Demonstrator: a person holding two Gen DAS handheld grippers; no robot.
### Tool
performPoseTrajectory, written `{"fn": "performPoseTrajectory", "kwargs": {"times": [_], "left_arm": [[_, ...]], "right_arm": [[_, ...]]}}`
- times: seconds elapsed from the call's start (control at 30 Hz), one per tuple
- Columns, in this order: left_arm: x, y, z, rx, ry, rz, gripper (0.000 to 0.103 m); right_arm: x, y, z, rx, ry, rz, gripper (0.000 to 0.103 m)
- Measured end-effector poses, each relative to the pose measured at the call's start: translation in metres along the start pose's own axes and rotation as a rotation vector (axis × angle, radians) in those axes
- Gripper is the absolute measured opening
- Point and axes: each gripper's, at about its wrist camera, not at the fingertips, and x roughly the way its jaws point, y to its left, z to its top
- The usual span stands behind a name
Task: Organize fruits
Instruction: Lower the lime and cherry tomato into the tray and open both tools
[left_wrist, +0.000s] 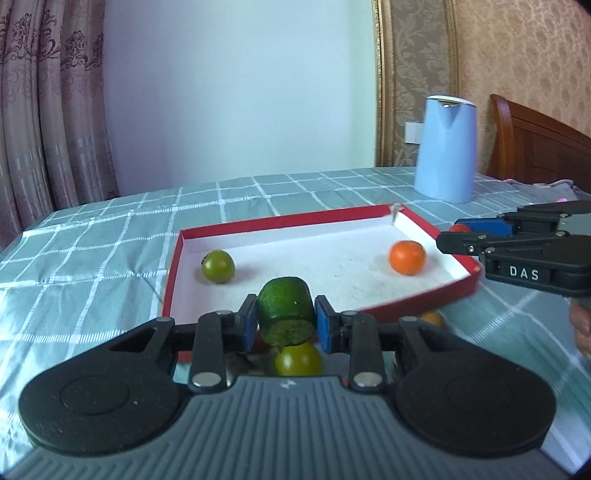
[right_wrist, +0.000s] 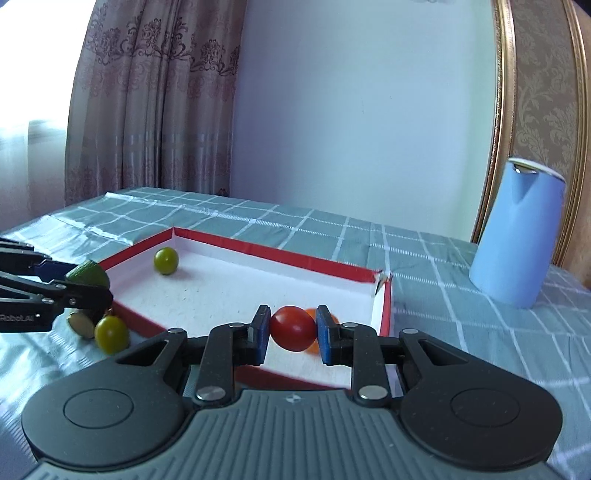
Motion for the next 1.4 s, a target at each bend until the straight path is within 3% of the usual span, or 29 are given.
{"fn": "performPoseTrajectory", "kwargs": {"times": [0.57,0.87,1.23,1.3,1.4], "left_arm": [[0.081,0.041,0.021,-0.106,0.136,0.186,0.029],[0.102,0.046,0.020,-0.108,0.197,0.206,0.030],[0.106,0.045,0.020,-0.092,0.192,0.224,0.031],[0.105,0.044,0.020,-0.092,0.191,0.215,0.037],[0.103,0.040,0.020,-0.082,0.182,0.184,0.059]], "right_arm": [[0.109,0.017,0.028,-0.039,0.166,-0.045,0.026],[0.135,0.025,0.027,-0.056,0.236,-0.037,0.026],[0.145,0.030,0.029,-0.064,0.264,-0.038,0.026],[0.145,0.030,0.029,-0.062,0.263,-0.038,0.026],[0.146,0.027,0.029,-0.035,0.265,-0.029,0.026]]}}
